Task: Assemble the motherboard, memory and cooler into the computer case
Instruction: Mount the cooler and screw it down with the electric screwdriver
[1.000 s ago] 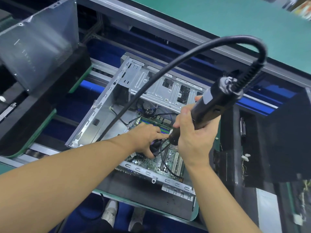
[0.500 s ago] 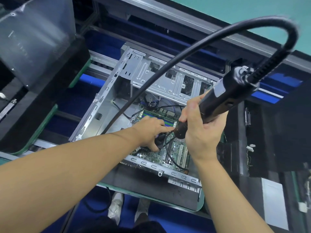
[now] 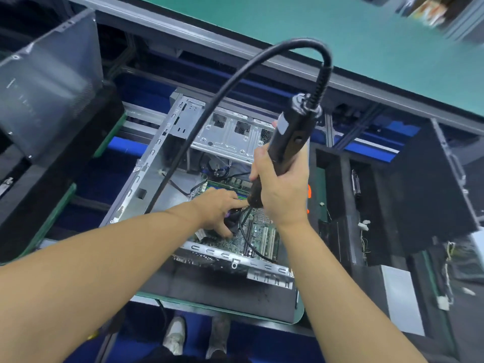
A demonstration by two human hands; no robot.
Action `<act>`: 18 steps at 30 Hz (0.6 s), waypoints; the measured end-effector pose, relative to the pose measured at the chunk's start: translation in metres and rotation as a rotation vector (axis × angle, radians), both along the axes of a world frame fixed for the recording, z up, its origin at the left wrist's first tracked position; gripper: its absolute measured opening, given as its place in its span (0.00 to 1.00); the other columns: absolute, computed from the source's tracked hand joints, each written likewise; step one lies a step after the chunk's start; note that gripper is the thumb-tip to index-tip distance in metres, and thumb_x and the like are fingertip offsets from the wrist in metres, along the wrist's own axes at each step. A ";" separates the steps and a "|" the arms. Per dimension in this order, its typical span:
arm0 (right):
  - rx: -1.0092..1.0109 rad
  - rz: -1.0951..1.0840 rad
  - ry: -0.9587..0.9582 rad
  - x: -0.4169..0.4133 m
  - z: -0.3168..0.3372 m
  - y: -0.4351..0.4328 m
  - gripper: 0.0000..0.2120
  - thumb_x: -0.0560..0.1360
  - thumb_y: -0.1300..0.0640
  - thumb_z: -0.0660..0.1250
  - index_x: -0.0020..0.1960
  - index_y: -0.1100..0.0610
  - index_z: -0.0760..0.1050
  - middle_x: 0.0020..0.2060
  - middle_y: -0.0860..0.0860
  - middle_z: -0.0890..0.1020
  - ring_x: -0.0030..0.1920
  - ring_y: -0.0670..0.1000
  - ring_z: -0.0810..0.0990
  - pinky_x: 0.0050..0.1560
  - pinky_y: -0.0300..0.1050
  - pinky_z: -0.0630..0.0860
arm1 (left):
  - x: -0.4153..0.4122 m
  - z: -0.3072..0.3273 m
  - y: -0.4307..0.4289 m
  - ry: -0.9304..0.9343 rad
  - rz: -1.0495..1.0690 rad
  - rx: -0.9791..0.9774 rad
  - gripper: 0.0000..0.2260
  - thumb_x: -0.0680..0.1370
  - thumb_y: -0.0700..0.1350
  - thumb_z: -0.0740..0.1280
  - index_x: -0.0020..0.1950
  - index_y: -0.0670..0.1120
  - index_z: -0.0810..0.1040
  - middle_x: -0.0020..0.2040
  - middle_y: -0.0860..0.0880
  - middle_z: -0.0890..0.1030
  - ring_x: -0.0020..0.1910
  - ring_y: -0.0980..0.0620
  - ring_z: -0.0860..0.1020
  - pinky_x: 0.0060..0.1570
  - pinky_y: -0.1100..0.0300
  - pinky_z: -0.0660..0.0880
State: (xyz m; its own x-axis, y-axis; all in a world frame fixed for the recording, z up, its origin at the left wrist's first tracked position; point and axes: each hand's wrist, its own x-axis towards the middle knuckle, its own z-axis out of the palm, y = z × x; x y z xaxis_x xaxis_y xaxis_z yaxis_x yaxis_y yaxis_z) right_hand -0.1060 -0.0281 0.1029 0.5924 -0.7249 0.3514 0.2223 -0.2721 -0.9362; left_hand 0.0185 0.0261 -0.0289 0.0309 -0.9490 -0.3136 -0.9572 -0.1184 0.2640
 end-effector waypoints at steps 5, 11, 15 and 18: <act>-0.055 -0.178 -0.087 -0.014 0.023 -0.022 0.14 0.77 0.54 0.69 0.58 0.36 0.75 0.34 0.56 0.75 0.31 0.55 0.75 0.38 0.48 0.75 | 0.003 -0.001 0.005 -0.021 -0.014 -0.012 0.54 0.65 0.68 0.74 0.81 0.51 0.48 0.66 0.49 0.72 0.65 0.47 0.70 0.64 0.50 0.69; -0.129 -0.293 -0.062 -0.036 0.039 -0.033 0.15 0.76 0.52 0.70 0.57 0.34 0.74 0.36 0.58 0.75 0.32 0.54 0.76 0.38 0.48 0.76 | 0.014 0.003 0.020 -0.058 0.037 0.030 0.53 0.64 0.63 0.75 0.80 0.46 0.53 0.70 0.46 0.67 0.69 0.46 0.67 0.66 0.53 0.67; -0.123 -0.319 -0.029 -0.046 0.028 -0.017 0.13 0.76 0.51 0.70 0.51 0.31 0.74 0.36 0.64 0.75 0.32 0.52 0.77 0.38 0.42 0.76 | 0.019 0.014 0.022 -0.066 0.043 -0.012 0.40 0.62 0.62 0.76 0.68 0.48 0.69 0.57 0.49 0.73 0.56 0.48 0.74 0.55 0.52 0.75; -0.132 -0.309 -0.038 -0.050 0.024 -0.008 0.12 0.76 0.50 0.70 0.50 0.32 0.75 0.35 0.64 0.75 0.31 0.52 0.76 0.37 0.39 0.76 | 0.017 0.016 0.023 -0.096 0.051 -0.014 0.41 0.63 0.63 0.75 0.71 0.49 0.67 0.61 0.49 0.73 0.60 0.48 0.73 0.60 0.52 0.71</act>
